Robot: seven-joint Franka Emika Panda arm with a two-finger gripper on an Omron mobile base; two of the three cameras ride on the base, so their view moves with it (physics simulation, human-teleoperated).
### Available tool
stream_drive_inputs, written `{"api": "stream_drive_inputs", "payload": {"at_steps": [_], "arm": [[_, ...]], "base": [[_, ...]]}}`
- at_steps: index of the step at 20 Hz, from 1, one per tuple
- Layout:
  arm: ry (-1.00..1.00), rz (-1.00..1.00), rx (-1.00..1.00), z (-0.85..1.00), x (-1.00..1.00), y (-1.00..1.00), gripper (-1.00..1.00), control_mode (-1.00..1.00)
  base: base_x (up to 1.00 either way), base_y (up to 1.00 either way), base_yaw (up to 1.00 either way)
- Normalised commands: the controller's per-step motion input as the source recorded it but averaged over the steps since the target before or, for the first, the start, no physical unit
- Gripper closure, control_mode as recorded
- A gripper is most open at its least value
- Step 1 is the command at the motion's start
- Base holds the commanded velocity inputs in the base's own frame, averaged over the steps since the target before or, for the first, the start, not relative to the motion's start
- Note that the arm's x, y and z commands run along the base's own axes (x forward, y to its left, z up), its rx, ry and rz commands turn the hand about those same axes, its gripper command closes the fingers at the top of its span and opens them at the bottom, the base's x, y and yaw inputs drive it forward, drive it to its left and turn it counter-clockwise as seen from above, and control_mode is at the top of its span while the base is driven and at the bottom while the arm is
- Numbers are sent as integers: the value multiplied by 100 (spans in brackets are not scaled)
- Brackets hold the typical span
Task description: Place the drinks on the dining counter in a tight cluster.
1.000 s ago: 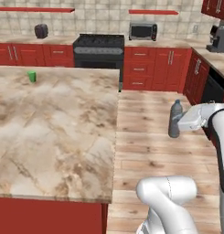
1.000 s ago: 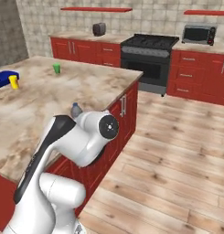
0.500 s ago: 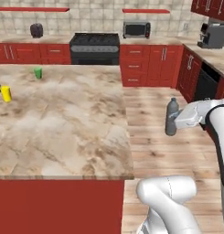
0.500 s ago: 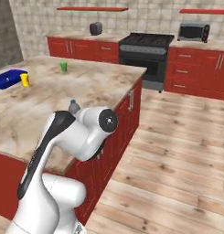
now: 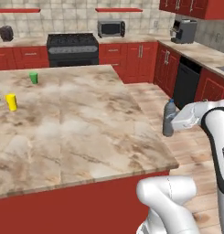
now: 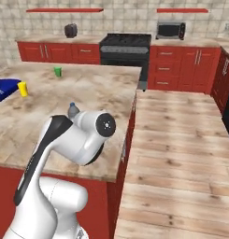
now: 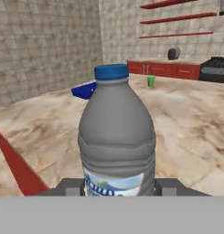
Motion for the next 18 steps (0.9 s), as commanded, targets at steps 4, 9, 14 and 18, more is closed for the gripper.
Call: {"api": "stream_drive_inputs", "payload": {"at_steps": [4, 9, 14, 18], "arm": [[0, 0, 0, 0, 0, 0, 100, 100], [0, 0, 0, 0, 0, 0, 100, 100], [0, 0, 0, 0, 0, 0, 100, 100], [0, 0, 0, 0, 0, 0, 100, 100]], "base": [[-22, 100, -36], [-49, 100, -17], [-18, 100, 2], [30, 98, 7]]}}
